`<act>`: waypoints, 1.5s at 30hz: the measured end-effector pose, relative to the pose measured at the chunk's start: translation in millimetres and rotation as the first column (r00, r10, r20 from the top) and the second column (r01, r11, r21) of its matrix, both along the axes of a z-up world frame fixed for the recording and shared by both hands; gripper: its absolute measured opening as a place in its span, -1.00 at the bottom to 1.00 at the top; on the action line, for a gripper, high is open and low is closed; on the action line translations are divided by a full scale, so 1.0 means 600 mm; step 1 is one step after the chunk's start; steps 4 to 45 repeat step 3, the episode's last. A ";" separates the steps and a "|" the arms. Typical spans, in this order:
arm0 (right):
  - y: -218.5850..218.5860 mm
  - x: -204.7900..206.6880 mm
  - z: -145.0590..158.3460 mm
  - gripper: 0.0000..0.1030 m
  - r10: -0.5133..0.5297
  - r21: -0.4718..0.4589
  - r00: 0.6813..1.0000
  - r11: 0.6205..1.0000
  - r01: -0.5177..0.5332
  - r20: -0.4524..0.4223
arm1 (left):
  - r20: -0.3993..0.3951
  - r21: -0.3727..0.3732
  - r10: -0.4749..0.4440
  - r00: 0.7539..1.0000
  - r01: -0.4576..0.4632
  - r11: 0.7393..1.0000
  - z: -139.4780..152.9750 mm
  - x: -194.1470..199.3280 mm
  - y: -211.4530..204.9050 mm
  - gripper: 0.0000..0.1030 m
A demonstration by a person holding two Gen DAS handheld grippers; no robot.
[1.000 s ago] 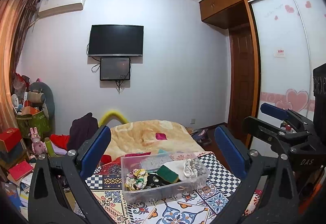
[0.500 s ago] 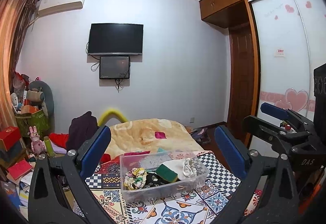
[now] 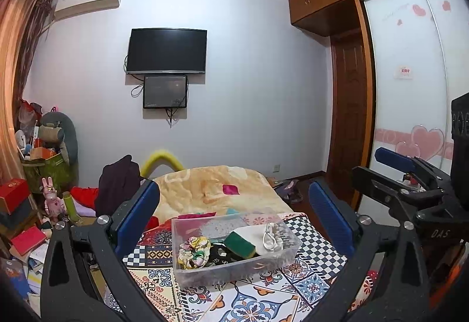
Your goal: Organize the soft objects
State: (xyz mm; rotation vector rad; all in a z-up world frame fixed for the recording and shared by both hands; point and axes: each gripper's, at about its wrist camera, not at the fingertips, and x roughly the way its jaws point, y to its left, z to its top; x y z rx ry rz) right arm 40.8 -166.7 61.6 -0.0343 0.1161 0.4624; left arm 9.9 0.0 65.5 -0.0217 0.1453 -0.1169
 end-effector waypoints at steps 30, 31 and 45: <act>-0.001 0.003 0.000 1.00 0.000 0.006 1.000 1.000 0.000 -0.010 | -0.007 -0.004 -0.009 1.000 0.009 1.000 -0.001 0.002 0.000 1.00; -0.001 0.003 0.000 1.00 0.000 0.006 1.000 1.000 0.000 -0.010 | -0.007 -0.004 -0.009 1.000 0.009 1.000 -0.001 0.002 0.000 1.00; -0.001 0.003 0.000 1.00 0.000 0.006 1.000 1.000 0.000 -0.010 | -0.007 -0.004 -0.009 1.000 0.009 1.000 -0.001 0.002 0.000 1.00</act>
